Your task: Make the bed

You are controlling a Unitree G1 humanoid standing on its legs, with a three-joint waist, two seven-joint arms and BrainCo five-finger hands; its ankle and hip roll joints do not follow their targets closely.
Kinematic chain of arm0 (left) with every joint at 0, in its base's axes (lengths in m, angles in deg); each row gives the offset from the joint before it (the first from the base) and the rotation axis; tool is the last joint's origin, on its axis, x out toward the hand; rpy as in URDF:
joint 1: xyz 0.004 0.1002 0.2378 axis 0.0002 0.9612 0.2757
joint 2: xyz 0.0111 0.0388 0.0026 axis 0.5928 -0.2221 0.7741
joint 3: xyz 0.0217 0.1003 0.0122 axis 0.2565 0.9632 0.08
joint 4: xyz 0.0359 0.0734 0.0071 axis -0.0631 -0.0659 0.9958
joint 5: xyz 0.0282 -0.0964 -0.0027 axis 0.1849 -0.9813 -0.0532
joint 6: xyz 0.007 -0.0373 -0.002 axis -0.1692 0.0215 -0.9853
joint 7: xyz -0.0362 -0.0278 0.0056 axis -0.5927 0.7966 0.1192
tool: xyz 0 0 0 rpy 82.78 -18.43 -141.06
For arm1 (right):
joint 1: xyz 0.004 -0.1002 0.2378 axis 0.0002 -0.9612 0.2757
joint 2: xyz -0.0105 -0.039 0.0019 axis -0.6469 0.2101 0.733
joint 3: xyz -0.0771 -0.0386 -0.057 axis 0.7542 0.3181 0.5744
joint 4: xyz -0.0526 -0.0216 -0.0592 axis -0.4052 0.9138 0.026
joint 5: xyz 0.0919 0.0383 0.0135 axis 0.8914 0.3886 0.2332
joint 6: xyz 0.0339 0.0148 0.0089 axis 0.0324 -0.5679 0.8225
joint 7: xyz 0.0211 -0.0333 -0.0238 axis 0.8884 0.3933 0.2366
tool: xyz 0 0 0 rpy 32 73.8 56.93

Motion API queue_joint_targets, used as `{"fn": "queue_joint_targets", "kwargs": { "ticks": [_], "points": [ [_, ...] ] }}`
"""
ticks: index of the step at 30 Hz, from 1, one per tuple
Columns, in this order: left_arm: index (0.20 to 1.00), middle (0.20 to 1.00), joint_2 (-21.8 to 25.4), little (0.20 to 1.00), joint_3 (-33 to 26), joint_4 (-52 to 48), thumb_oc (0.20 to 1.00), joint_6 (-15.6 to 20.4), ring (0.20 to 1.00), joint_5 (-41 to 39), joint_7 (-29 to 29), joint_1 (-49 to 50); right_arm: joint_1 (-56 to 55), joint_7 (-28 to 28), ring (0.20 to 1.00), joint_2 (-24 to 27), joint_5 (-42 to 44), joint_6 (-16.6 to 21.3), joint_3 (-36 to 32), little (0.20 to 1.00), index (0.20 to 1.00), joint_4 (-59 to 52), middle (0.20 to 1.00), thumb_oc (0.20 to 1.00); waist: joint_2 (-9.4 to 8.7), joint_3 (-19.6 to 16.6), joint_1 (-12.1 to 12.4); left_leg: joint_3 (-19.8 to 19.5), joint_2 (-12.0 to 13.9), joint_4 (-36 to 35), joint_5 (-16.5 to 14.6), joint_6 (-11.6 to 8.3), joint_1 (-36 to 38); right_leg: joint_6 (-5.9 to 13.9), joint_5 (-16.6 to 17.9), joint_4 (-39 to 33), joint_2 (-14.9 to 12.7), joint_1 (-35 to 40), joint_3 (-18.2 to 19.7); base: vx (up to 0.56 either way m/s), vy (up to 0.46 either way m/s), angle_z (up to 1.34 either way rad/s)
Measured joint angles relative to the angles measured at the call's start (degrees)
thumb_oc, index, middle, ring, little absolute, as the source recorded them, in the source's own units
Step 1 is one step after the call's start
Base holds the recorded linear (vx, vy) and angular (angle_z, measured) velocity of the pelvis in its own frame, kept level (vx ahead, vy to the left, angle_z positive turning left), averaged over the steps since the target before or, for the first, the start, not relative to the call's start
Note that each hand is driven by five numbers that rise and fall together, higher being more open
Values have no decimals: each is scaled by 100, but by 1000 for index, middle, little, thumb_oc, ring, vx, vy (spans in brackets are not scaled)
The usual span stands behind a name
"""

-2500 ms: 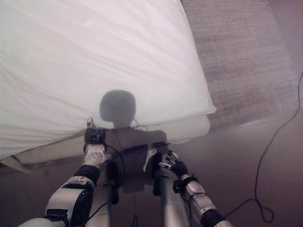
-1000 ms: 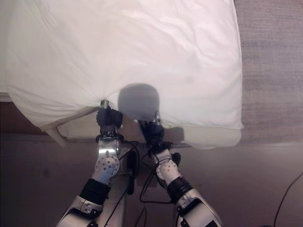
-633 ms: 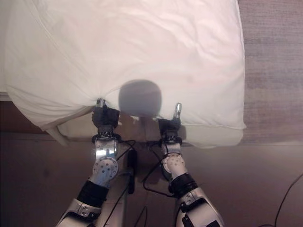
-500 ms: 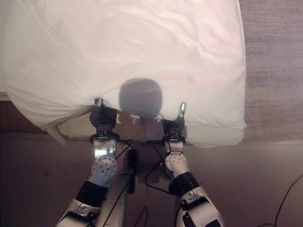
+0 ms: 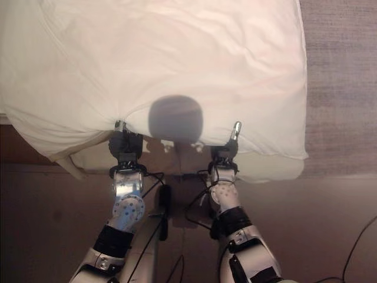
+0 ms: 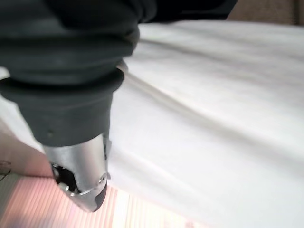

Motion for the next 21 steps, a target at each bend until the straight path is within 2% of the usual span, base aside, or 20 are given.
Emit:
{"fn": "queue_joint_targets", "kwargs": {
  "ticks": [10,14,15,16,17,21],
  "points": [
    [200,200,-12,200,1,0,200,0,200,0,-1,-4,-30,198,200,153,-267,-146,-11,200,200,-91,200,200,0,0,-13,10,3,5,0,0,-1,-1,-1,15,1,-11,9,0,0,0],
    [200,200,-30,200,-1,-1,200,0,200,-3,-51,88,-277,239,200,177,-377,-149,-5,200,200,-671,200,200,0,0,-8,16,5,-7,-1,1,-8,-1,-2,8,4,-24,14,3,-8,0],
    [611,611,-26,611,-2,0,611,0,611,-3,-107,93,-413,249,200,177,-403,-149,6,200,200,-946,200,200,-1,0,-6,18,5,-12,0,0,-8,-1,0,-2,7,-24,15,0,0,0],
    [956,956,-27,956,-2,-1,956,0,956,-6,-141,136,-440,271,200,178,-434,-149,7,200,200,-992,200,200,-1,0,-8,18,6,-12,0,0,-8,-2,0,-1,7,-24,15,0,0,0],
    [1000,1000,-46,1000,-3,-3,1000,-2,1000,-10,-282,268,-543,277,200,180,-439,-139,23,200,200,-1228,200,200,-1,0,-6,20,6,-28,-1,0,-7,-1,-1,-13,9,-25,15,0,0,0],
    [1000,1000,-41,1000,-264,18,1000,-27,1000,-280,-669,644,-825,322,200,205,-550,-68,77,200,200,-1879,200,200,-3,-1,-11,23,4,-32,-1,-1,-5,-1,-1,-16,9,-26,14,0,0,0]
  ]
}}
